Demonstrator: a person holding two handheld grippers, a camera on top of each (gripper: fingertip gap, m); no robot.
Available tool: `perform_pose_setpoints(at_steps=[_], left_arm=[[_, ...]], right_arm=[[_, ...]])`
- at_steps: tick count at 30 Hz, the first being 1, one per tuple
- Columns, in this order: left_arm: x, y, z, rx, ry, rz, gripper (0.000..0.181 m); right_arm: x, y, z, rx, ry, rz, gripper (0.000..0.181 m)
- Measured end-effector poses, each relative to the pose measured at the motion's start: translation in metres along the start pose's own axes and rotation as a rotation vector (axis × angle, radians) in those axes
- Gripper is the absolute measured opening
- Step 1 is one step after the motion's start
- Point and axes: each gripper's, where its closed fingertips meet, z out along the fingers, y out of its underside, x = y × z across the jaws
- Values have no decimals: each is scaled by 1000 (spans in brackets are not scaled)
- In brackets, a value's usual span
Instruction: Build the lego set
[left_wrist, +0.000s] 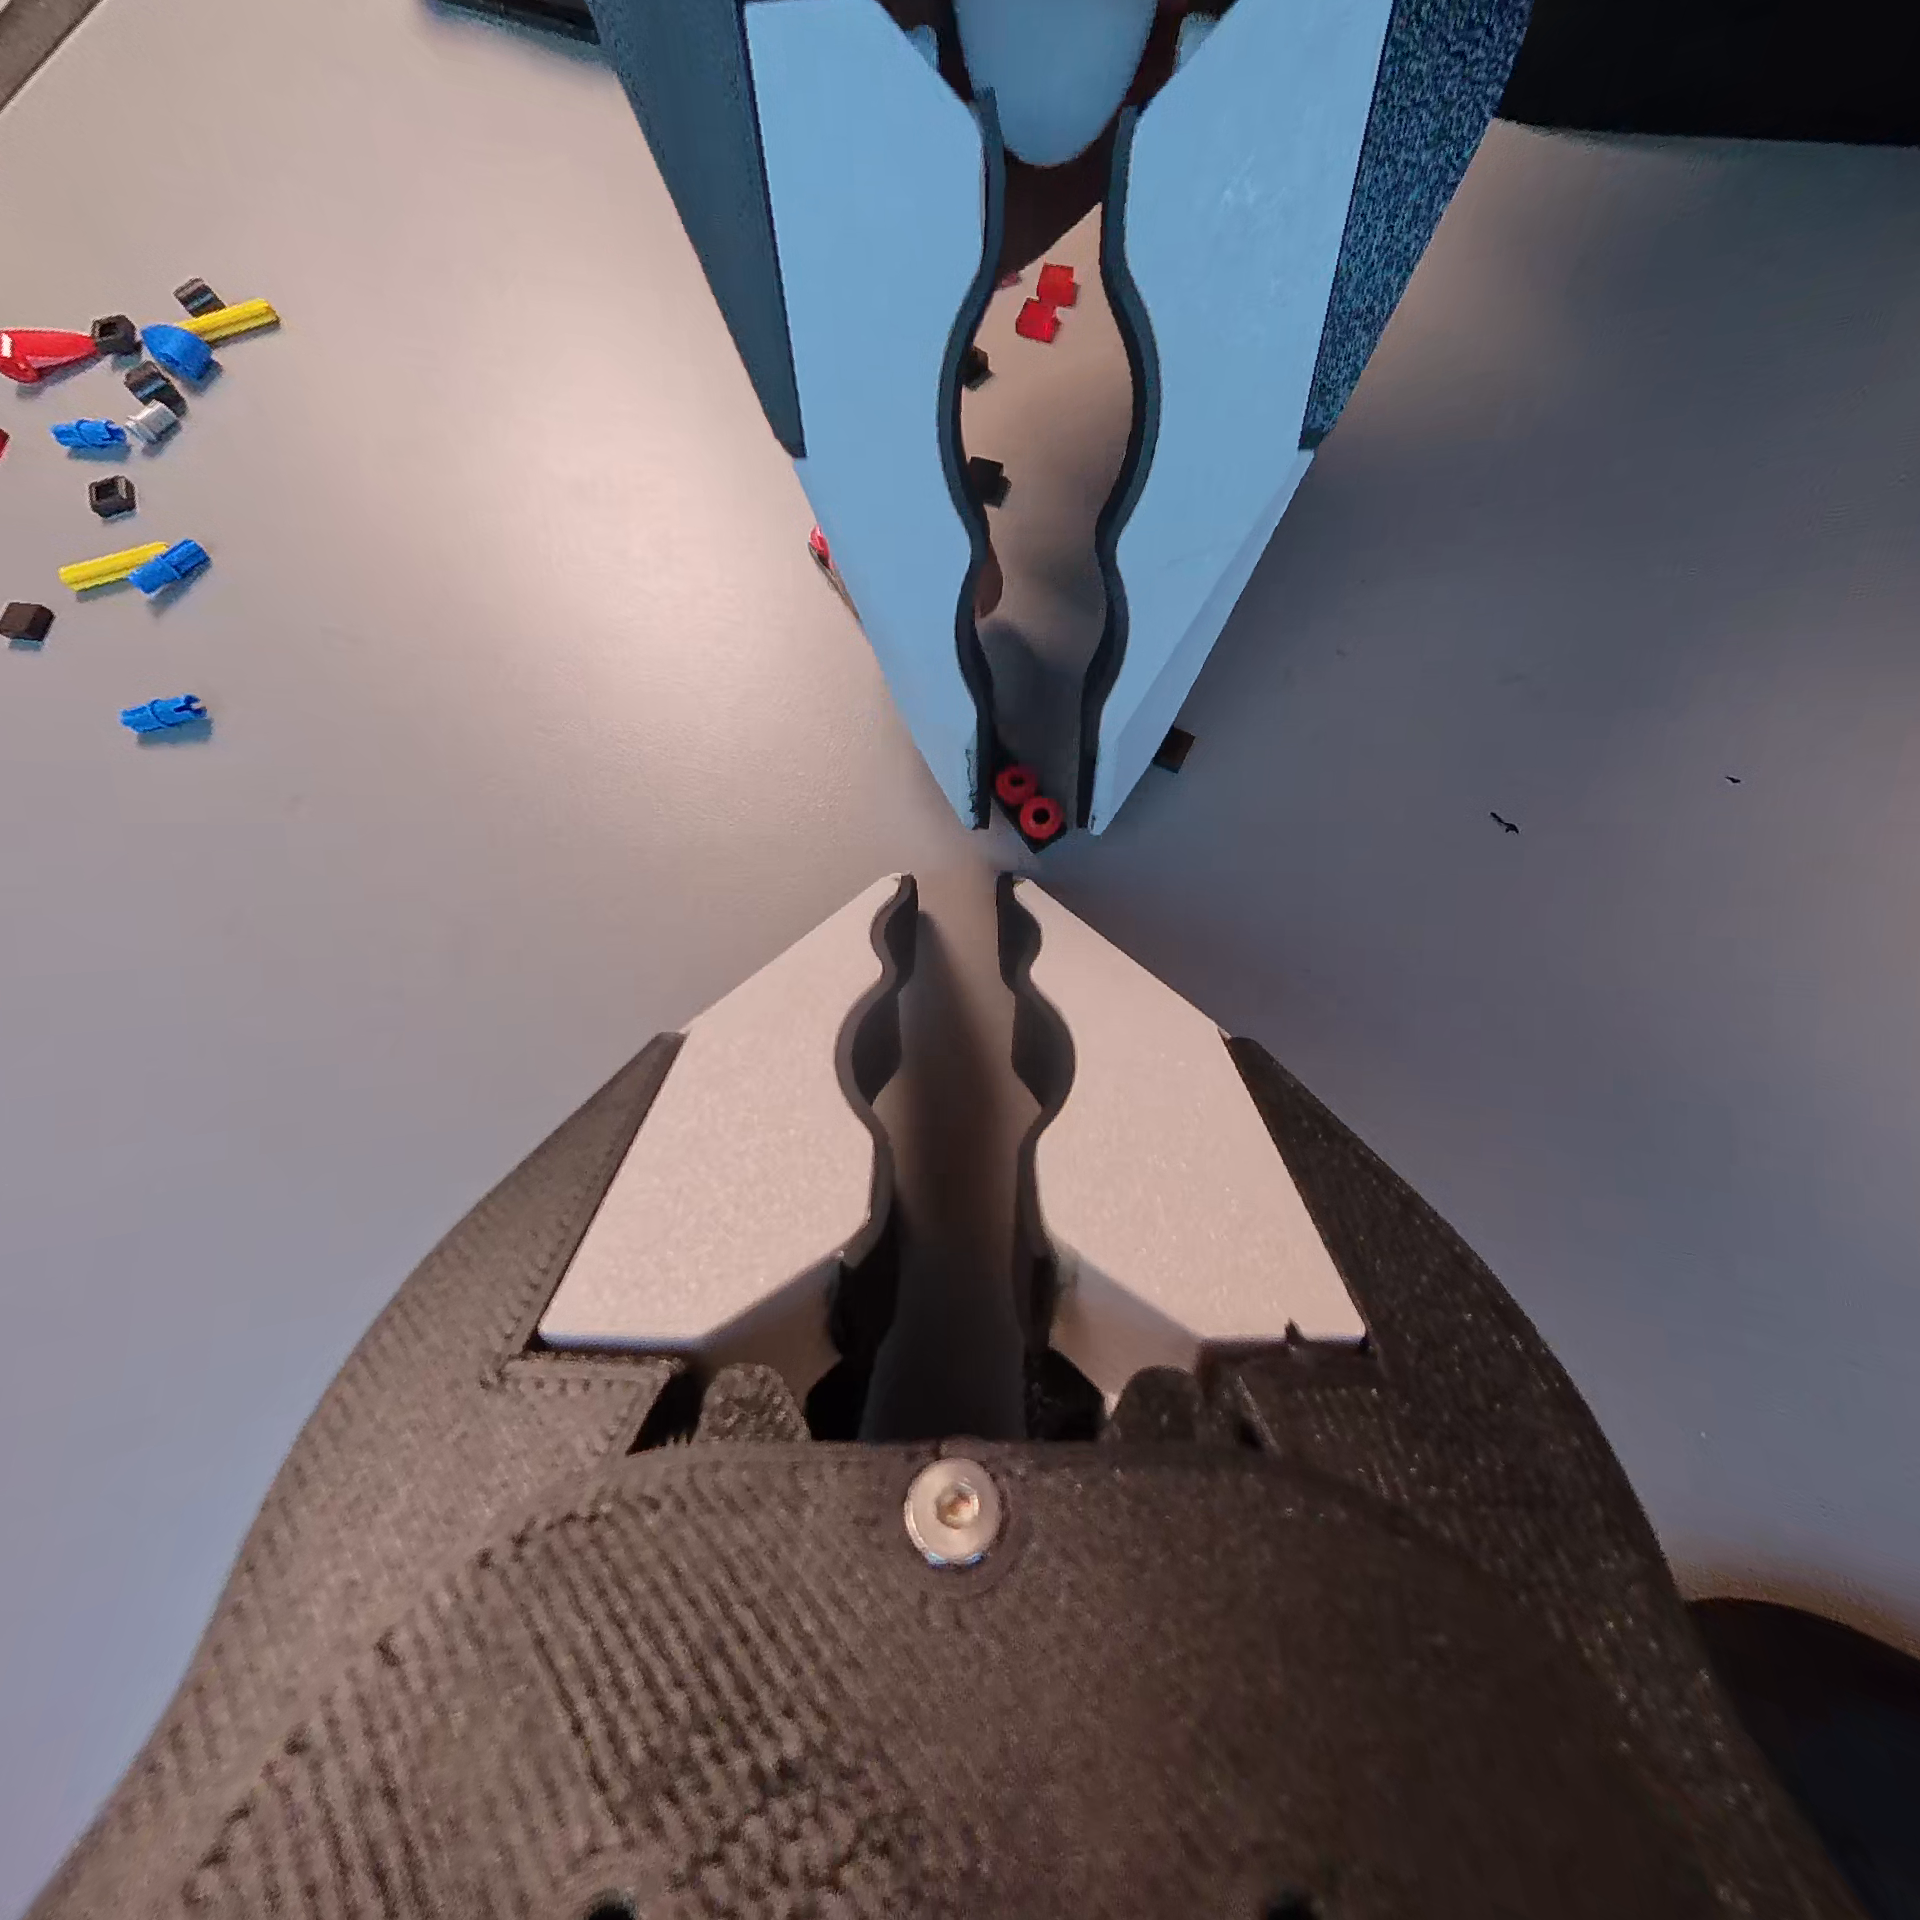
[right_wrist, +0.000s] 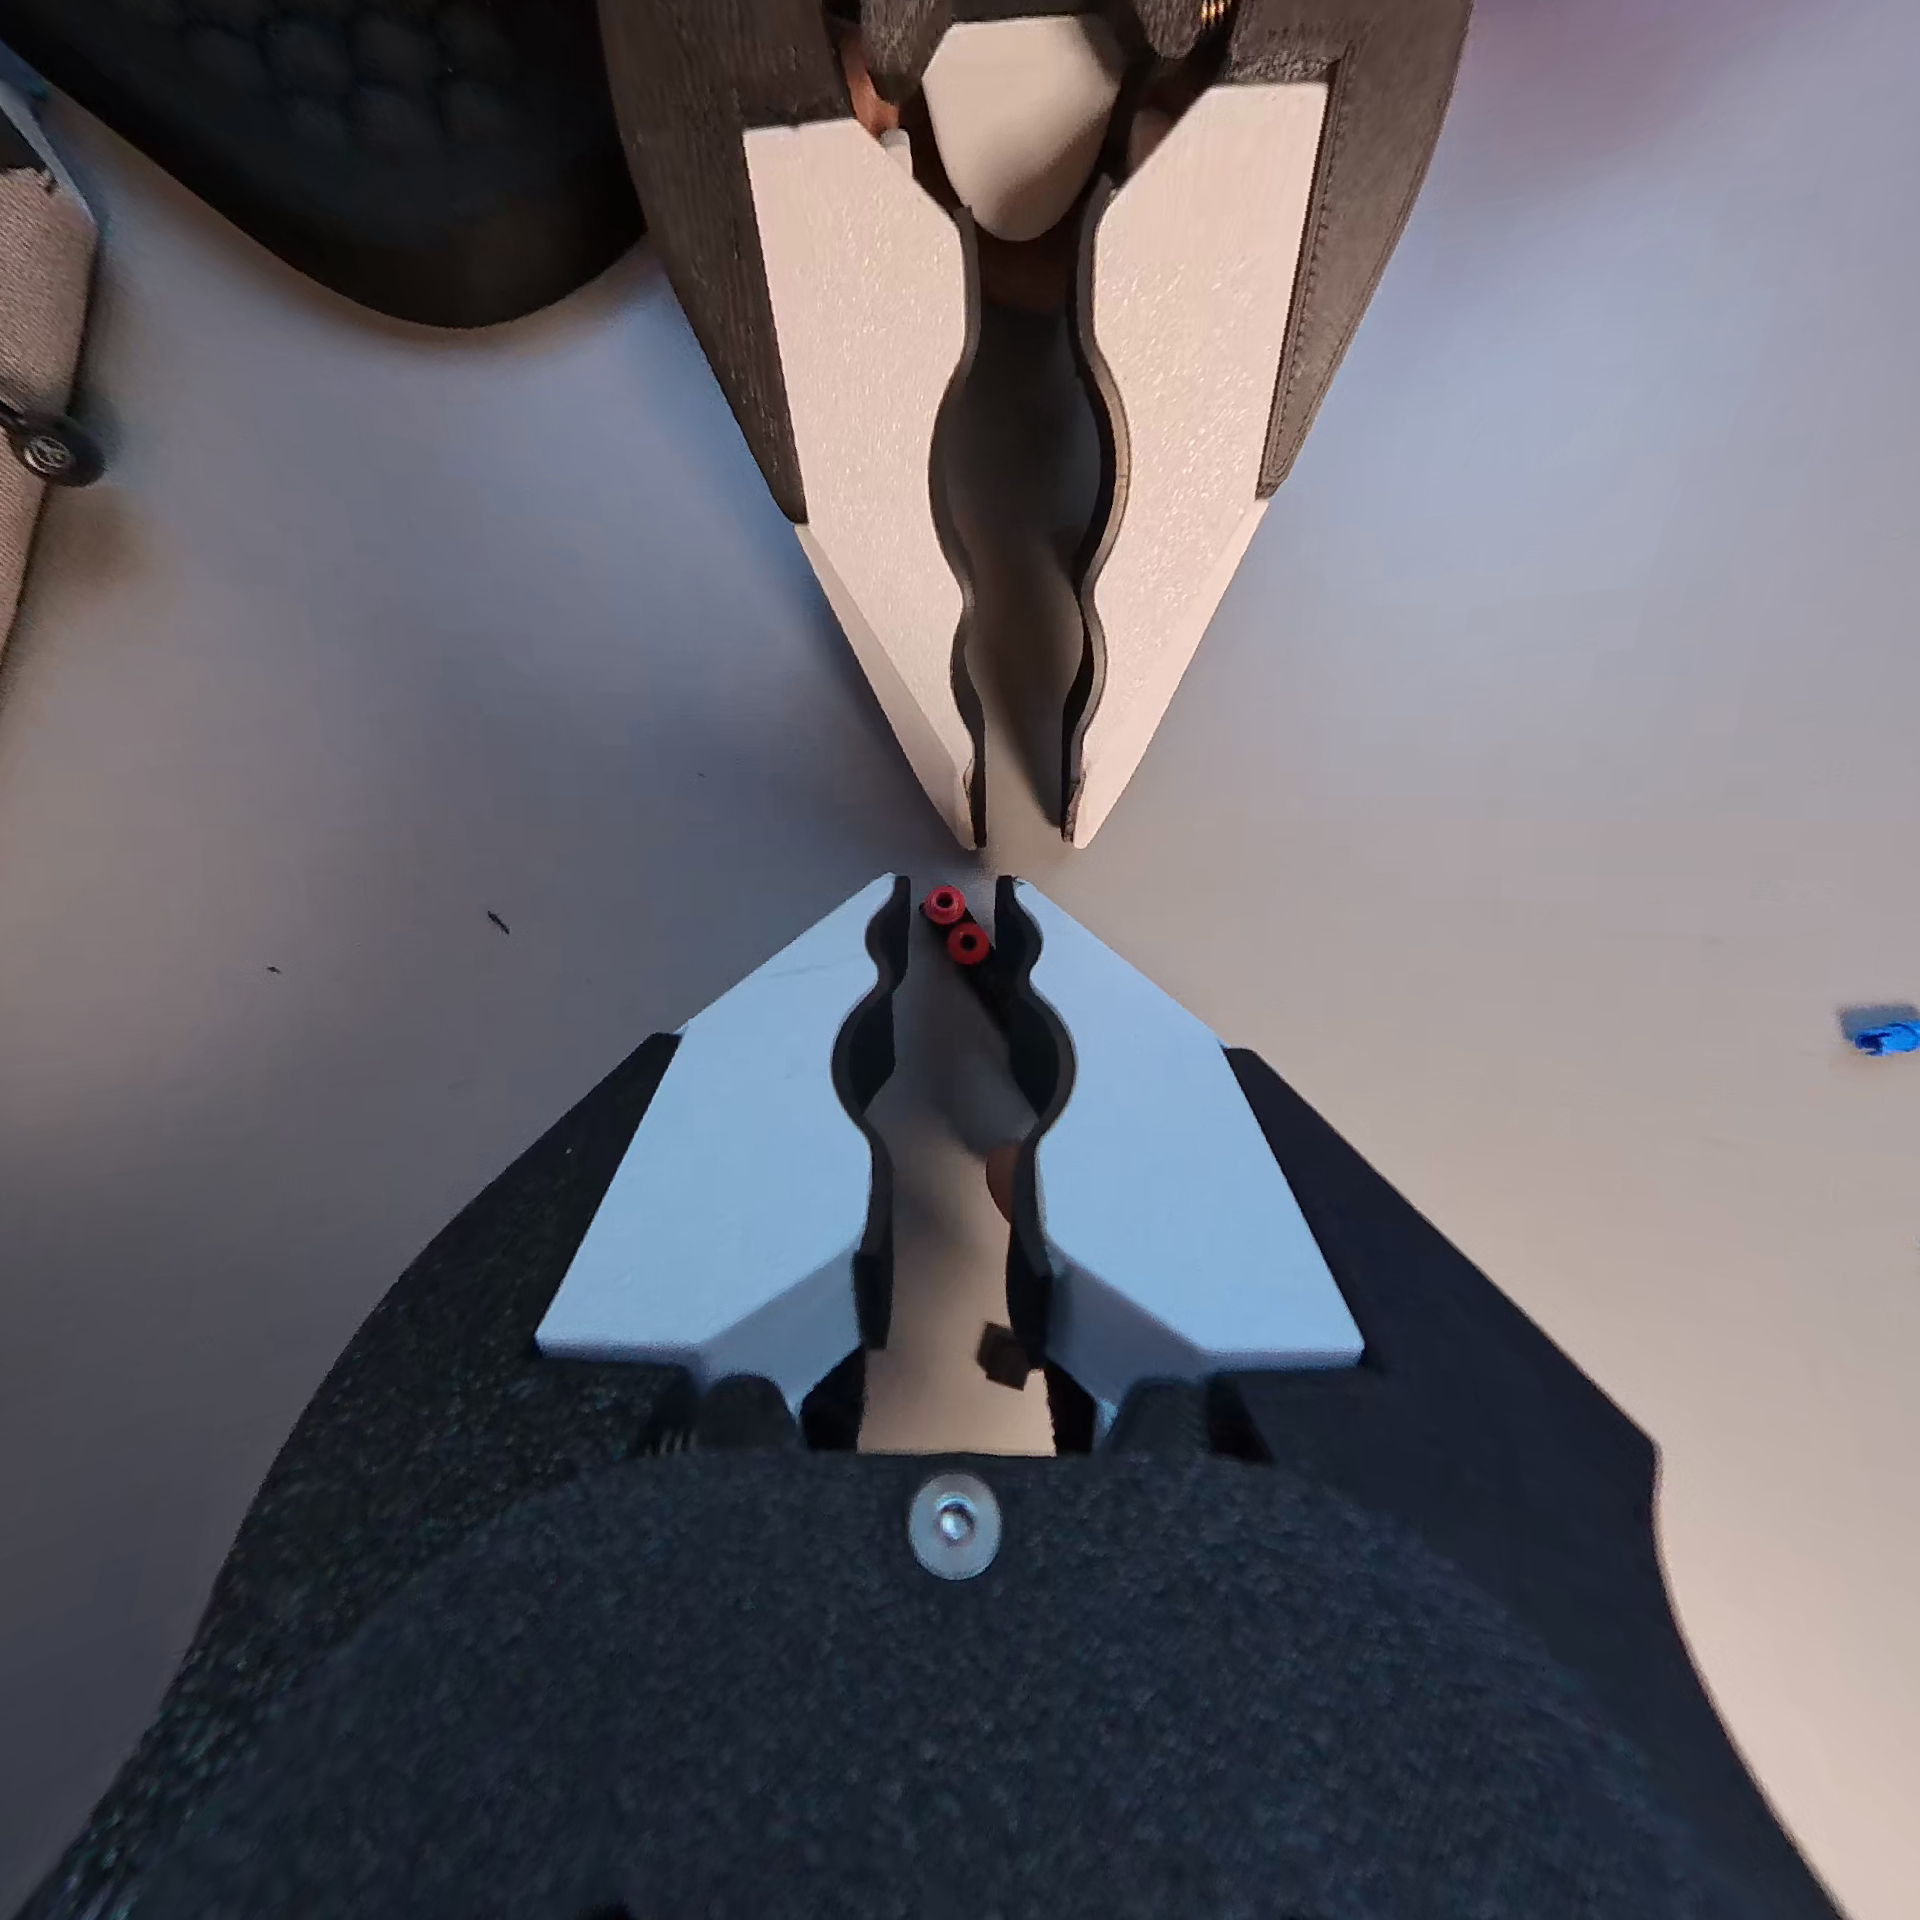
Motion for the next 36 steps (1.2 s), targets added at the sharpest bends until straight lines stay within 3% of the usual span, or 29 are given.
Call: perform_pose_setpoints(at_steps=[21,36], left_arm=[[1,0,0,0,0,9,12],[1,0,0,0,-1,14,12]], right_arm=[[-2,3,-2,-112,-35,-4,2],[-3,7,-2,-282,-2,-163,1]])
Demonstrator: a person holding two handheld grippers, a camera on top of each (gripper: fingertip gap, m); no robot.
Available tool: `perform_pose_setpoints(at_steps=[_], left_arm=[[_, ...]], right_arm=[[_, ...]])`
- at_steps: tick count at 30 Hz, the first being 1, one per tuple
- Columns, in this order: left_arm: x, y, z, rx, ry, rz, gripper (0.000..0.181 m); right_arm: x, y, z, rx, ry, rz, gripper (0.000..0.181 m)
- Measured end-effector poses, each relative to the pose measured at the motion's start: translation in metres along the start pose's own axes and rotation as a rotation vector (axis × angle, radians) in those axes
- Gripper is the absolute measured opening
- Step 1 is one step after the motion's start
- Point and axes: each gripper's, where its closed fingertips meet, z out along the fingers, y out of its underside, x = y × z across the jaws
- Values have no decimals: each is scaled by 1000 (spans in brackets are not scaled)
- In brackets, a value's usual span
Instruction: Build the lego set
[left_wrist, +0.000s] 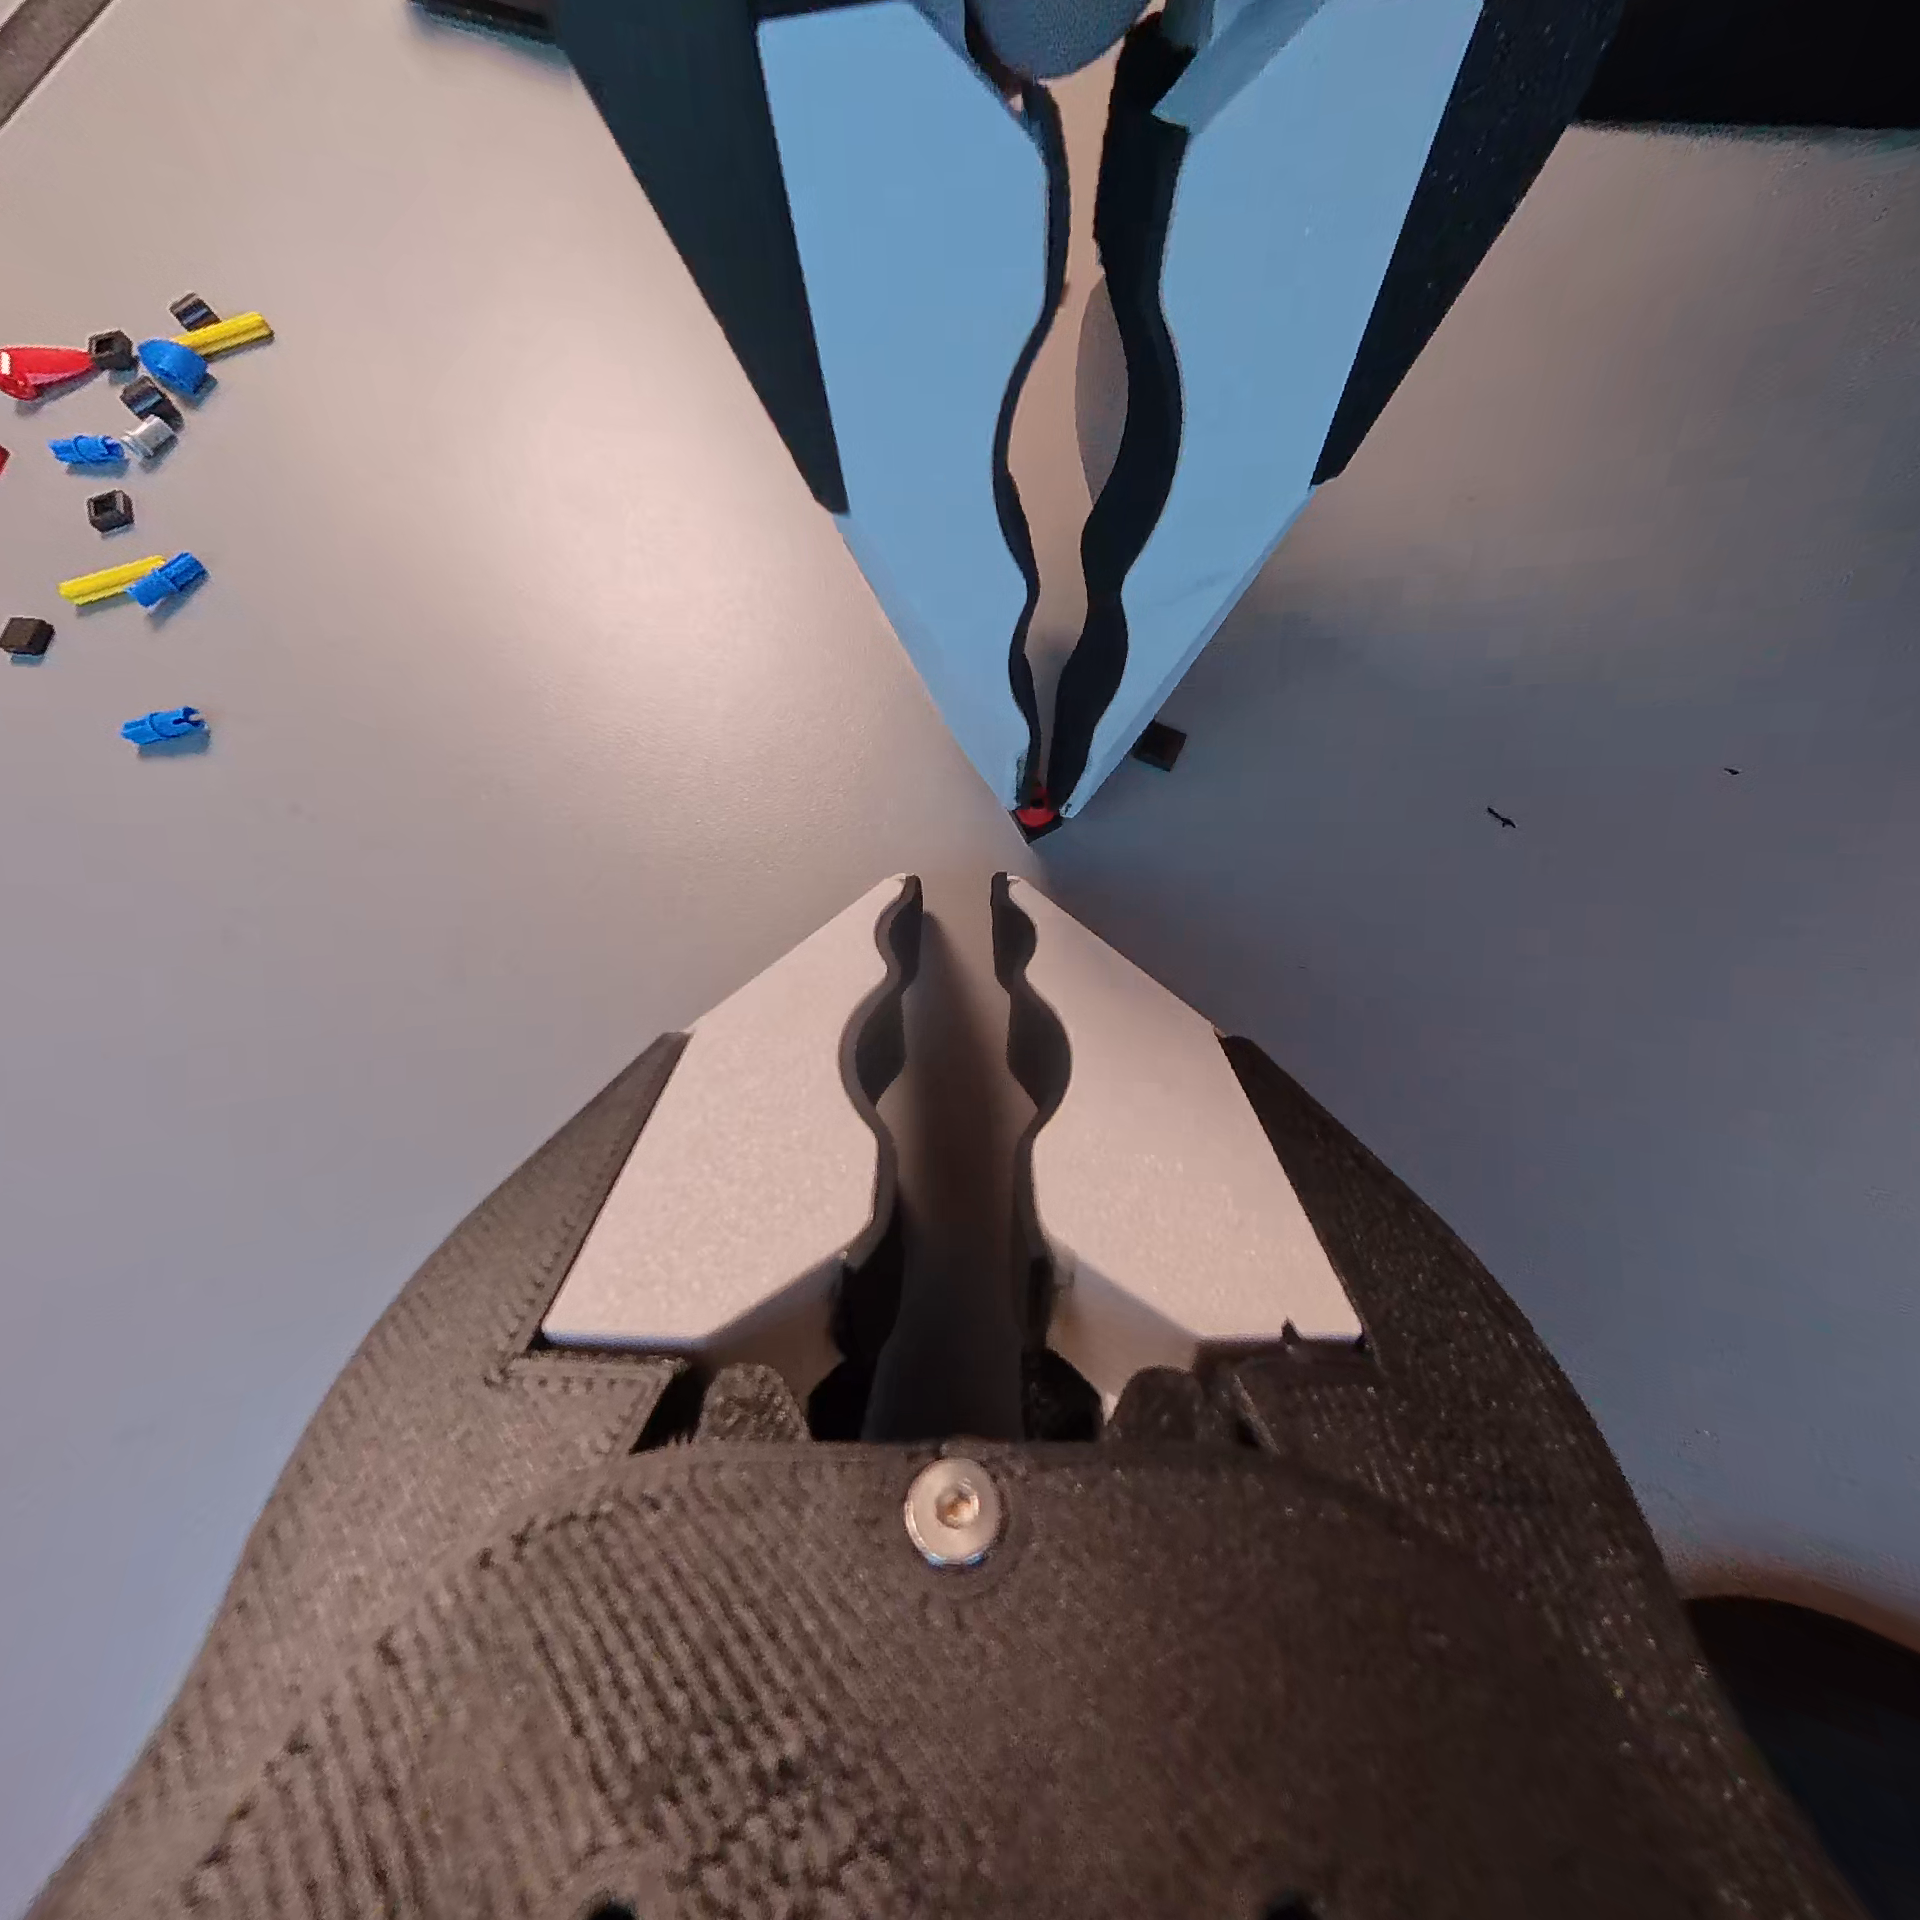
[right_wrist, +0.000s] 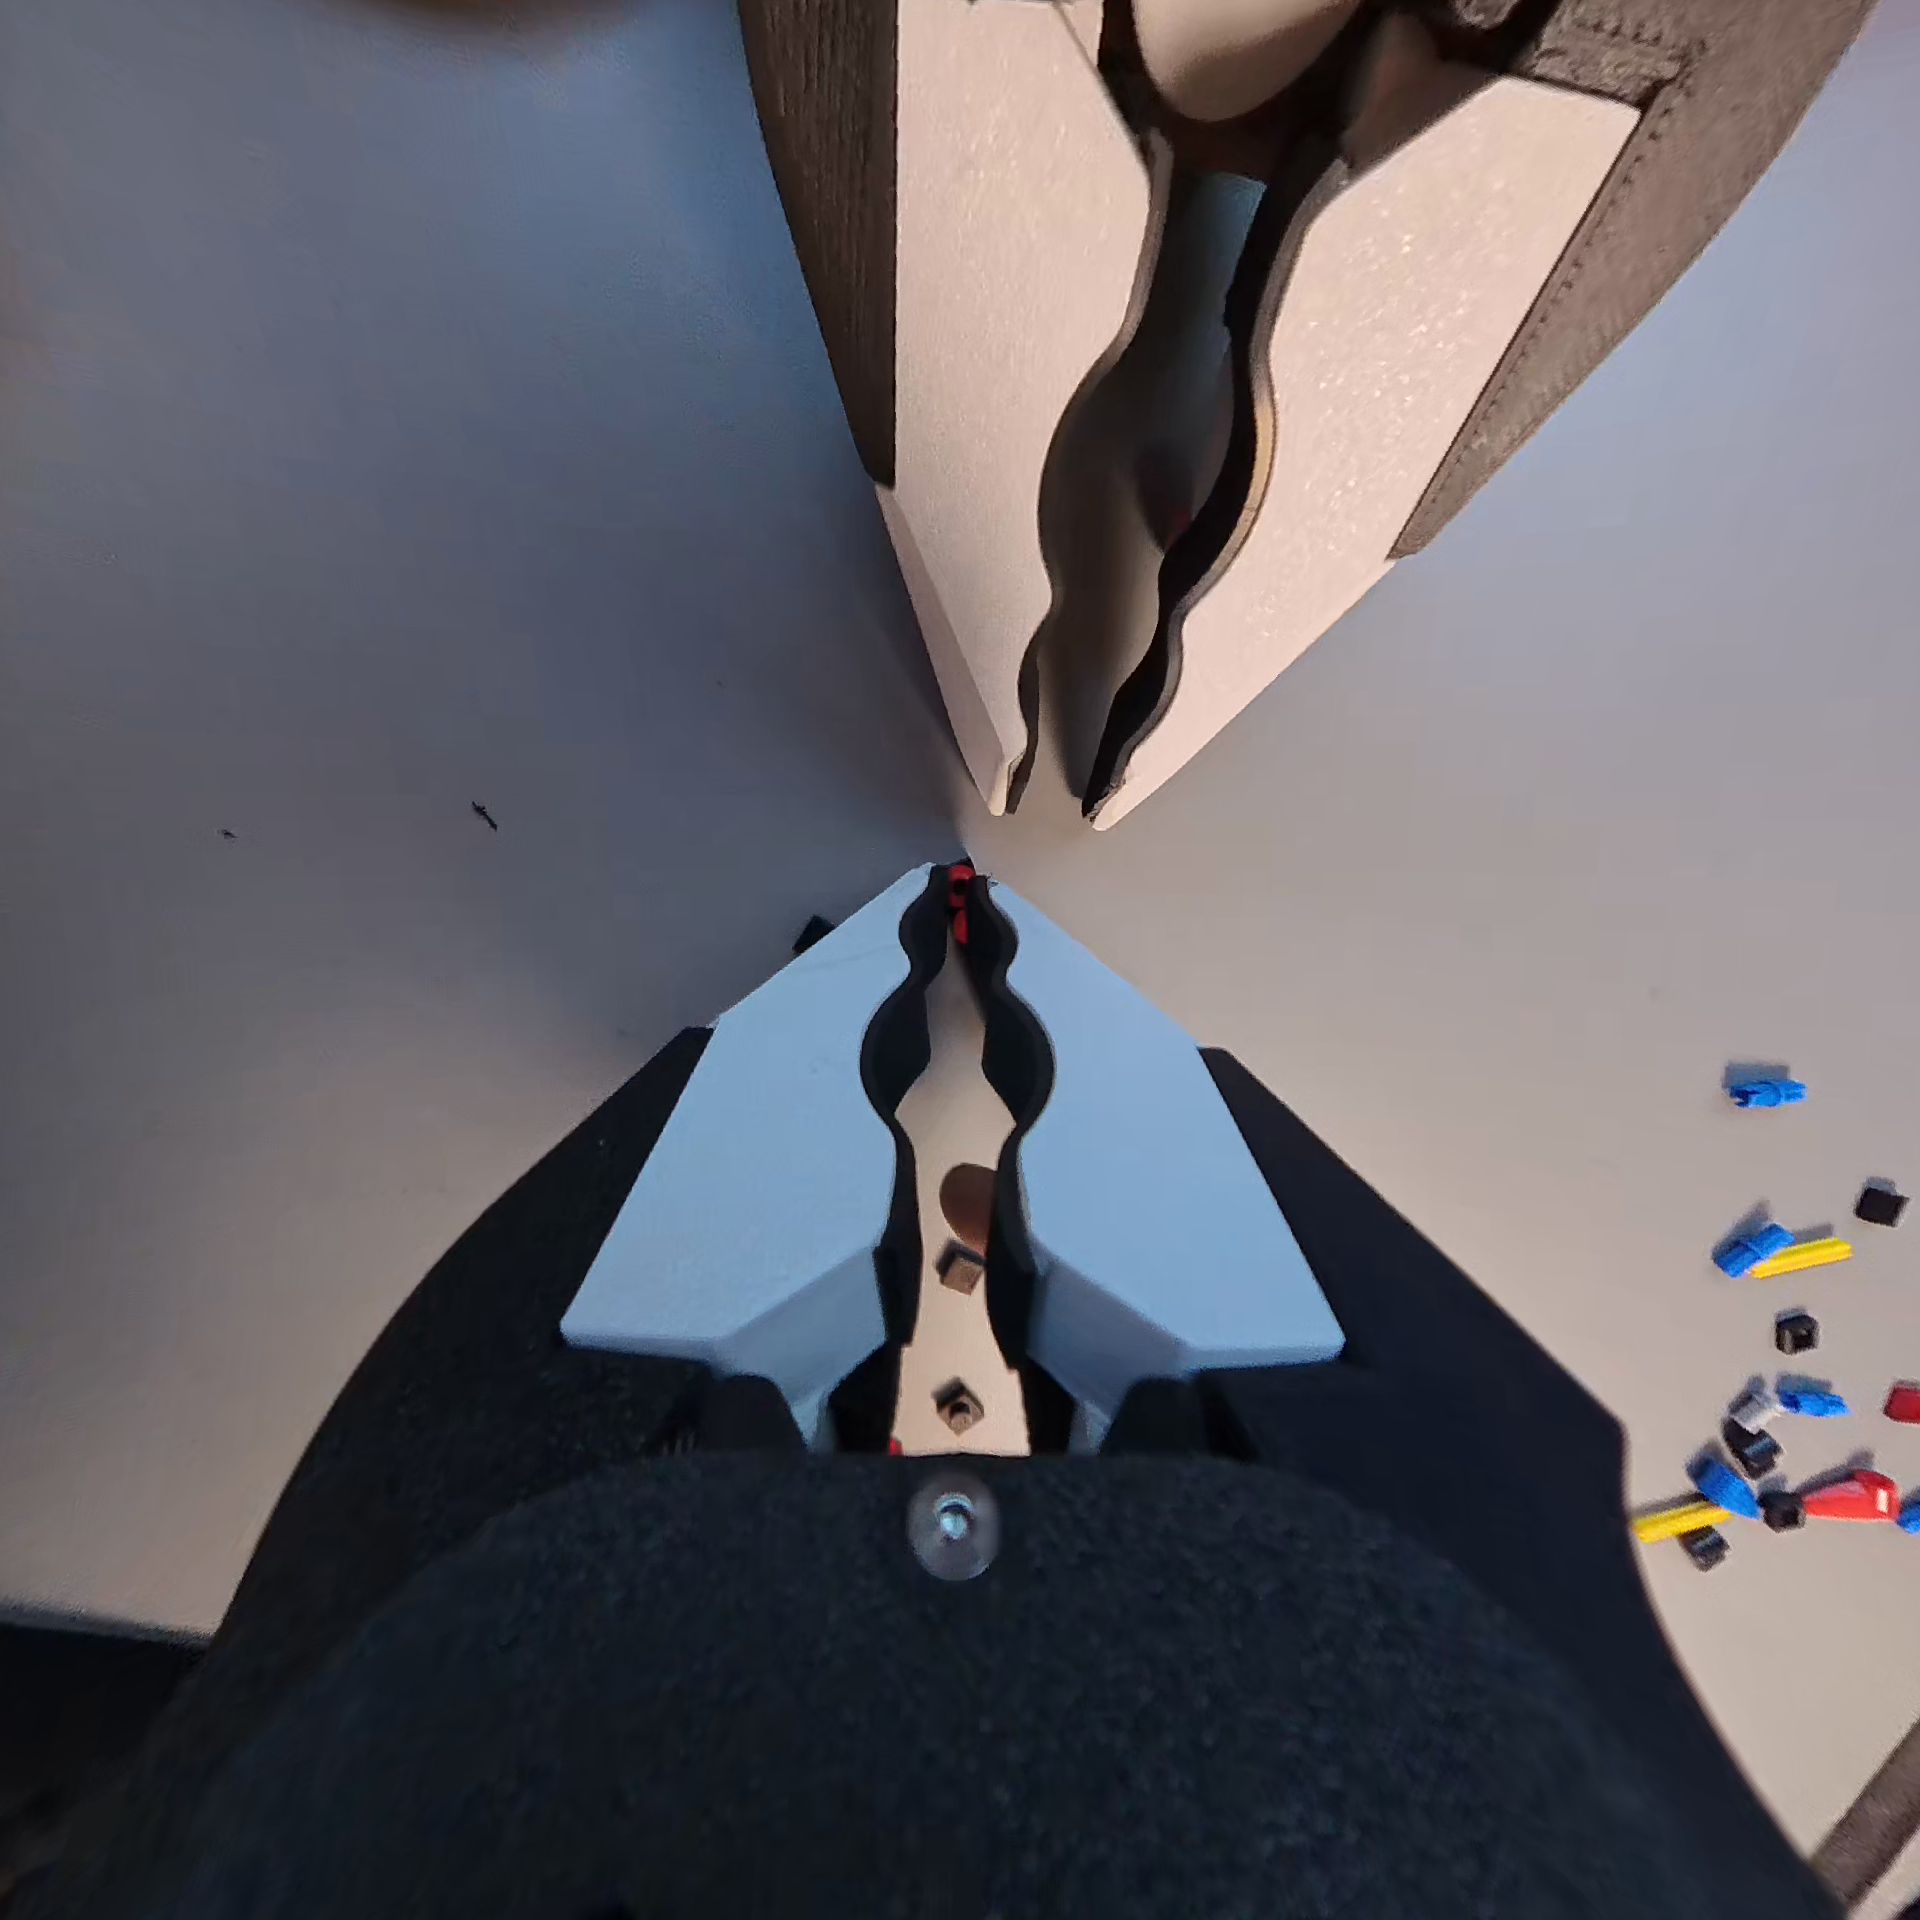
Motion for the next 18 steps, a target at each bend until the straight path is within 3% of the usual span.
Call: perform_pose_setpoints(at_steps=[10,18], left_arm=[[1,-1,1,0,3,8,11],[2,-1,1,1,1,16,11]], right_arm=[[0,0,1,-12,-25,28,1],[3,-3,1,111,23,158,3]])
